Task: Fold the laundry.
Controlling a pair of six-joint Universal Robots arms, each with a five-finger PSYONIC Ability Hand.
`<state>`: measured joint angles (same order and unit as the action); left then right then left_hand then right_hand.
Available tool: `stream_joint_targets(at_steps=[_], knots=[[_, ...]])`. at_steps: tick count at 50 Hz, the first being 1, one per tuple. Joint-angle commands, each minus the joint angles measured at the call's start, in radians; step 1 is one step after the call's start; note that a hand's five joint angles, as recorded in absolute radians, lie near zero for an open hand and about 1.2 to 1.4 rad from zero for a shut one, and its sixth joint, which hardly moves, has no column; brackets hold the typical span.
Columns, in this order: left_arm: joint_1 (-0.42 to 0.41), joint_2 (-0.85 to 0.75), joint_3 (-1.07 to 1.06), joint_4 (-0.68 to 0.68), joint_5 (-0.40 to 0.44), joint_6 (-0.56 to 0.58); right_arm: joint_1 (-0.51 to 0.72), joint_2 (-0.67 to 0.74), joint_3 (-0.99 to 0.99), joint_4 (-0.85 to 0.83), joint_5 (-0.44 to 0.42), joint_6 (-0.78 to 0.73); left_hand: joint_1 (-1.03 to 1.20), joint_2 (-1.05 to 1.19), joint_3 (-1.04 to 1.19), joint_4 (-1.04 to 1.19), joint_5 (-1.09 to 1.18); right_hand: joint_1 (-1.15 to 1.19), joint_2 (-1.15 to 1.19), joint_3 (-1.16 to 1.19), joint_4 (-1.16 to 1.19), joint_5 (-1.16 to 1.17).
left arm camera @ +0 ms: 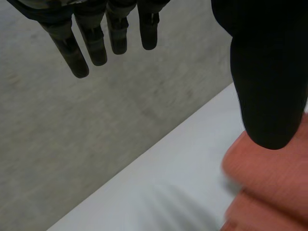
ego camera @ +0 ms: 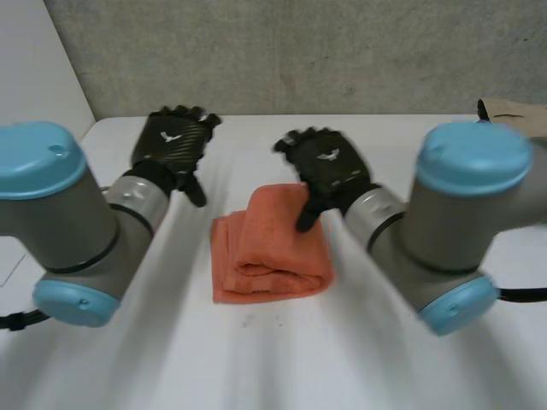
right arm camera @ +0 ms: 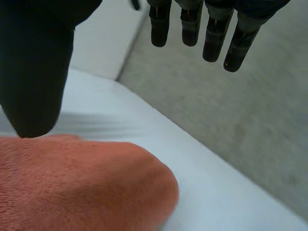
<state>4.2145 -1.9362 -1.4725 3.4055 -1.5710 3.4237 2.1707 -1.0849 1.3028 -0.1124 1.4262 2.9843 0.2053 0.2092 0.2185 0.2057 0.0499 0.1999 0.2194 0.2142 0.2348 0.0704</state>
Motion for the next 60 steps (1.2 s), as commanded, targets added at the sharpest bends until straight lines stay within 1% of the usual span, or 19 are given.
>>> stream_joint_targets(at_steps=[1,4,9,19,23,24,27,28,31,34,36,40,46,48,50,51,52,53,60], knots=[[-0.119,-0.154,0.132,-0.023,0.029,-0.031,-0.107,0.006,-0.005,0.105,-0.014,0.058,0.02,0.016,0.007,0.019,0.001,-0.025,-0.045,-0.04,-0.06,-0.07],[-0.128,-0.207,0.159,-0.069,0.023,-0.026,-0.118,0.022,-0.005,0.109,-0.009,0.055,0.026,0.022,0.013,0.025,0.007,-0.025,-0.045,-0.04,-0.06,-0.07],[-0.134,-0.245,0.144,-0.147,0.017,-0.023,-0.118,0.045,0.003,0.114,-0.01,0.035,0.143,0.139,0.13,0.143,0.124,-0.025,-0.045,-0.04,-0.06,-0.07],[-0.134,-0.267,0.095,-0.13,0.003,0.0,-0.104,0.085,-0.013,0.112,-0.012,-0.014,0.222,0.218,0.209,0.222,0.203,-0.025,-0.045,-0.04,-0.06,-0.07],[-0.128,-0.297,0.112,-0.1,-0.034,0.005,-0.103,0.103,-0.022,0.112,-0.01,-0.019,0.41,0.406,0.397,0.41,0.391,-0.025,-0.045,-0.04,-0.06,-0.07],[-0.128,-0.305,0.12,-0.095,-0.041,0.014,-0.101,0.109,-0.03,0.112,-0.01,-0.019,0.53,0.526,0.516,0.529,0.51,-0.025,-0.045,-0.04,-0.06,-0.07],[-0.128,-0.311,0.123,-0.094,-0.044,0.028,-0.101,0.121,-0.045,0.114,-0.009,-0.019,0.733,0.729,0.719,0.732,0.713,-0.025,-0.045,-0.04,-0.06,-0.07],[-0.129,-0.313,0.12,-0.095,-0.046,0.038,-0.101,0.129,-0.059,0.117,-0.009,-0.019,0.905,0.901,0.892,0.904,0.886,-0.025,-0.045,-0.04,-0.06,-0.07],[-0.129,-0.307,0.107,-0.104,-0.049,0.054,-0.101,0.151,-0.1,0.141,-0.013,-0.021,1.173,1.169,1.16,1.173,1.154,-0.025,-0.045,-0.04,-0.06,-0.07],[-0.143,-0.285,0.074,-0.106,-0.066,0.065,-0.1,0.174,-0.151,0.183,-0.018,-0.021,1.191,1.187,1.178,1.191,1.172,-0.025,-0.045,-0.04,-0.06,-0.07],[-0.143,-0.222,0.031,-0.106,-0.104,0.074,-0.095,0.204,-0.213,0.243,-0.032,-0.019,1.191,1.187,1.178,1.191,1.172,-0.025,-0.045,-0.04,-0.06,-0.07],[-0.149,-0.11,-0.038,-0.109,-0.164,0.11,-0.075,0.264,-0.316,0.347,-0.095,-0.004,1.191,1.187,1.178,1.191,1.172,-0.025,-0.045,-0.04,-0.06,-0.07],[-0.172,-0.038,-0.123,-0.107,-0.19,0.178,-0.046,0.338,-0.411,0.41,-0.15,0.044,1.191,1.187,1.178,1.191,1.172,-0.025,-0.045,-0.04,-0.06,-0.07],[-0.175,-0.038,-0.14,-0.114,-0.193,0.204,-0.039,0.356,-0.424,0.412,-0.156,0.053,1.145,1.141,1.132,1.144,1.126,-0.025,-0.045,-0.04,-0.06,-0.07],[-0.175,-0.04,-0.149,-0.121,-0.193,0.222,-0.031,0.37,-0.43,0.412,-0.155,0.053,0.949,0.945,0.936,0.949,0.93,-0.025,-0.045,-0.04,-0.06,-0.07],[-0.175,-0.043,-0.155,-0.127,-0.195,0.238,-0.023,0.384,-0.435,0.41,-0.152,0.053,0.468,0.464,0.455,0.468,0.449,-0.025,-0.045,-0.04,-0.06,-0.07],[-0.175,-0.044,-0.155,-0.129,-0.195,0.245,-0.019,0.39,-0.438,0.41,-0.147,0.053,0.17,0.166,0.157,0.169,0.151,-0.025,-0.045,-0.04,-0.06,-0.07],[-0.175,-0.044,-0.152,-0.129,-0.195,0.252,-0.016,0.396,-0.441,0.41,-0.145,0.053,-0.031,-0.035,-0.044,-0.031,-0.05,-0.025,-0.045,-0.04,-0.06,-0.07],[-0.156,-0.035,-0.075,-0.115,-0.181,0.247,-0.009,0.424,-0.439,0.41,-0.136,0.045,-0.027,-0.031,-0.04,-0.027,-0.046,-0.025,-0.045,-0.04,-0.06,-0.07]])
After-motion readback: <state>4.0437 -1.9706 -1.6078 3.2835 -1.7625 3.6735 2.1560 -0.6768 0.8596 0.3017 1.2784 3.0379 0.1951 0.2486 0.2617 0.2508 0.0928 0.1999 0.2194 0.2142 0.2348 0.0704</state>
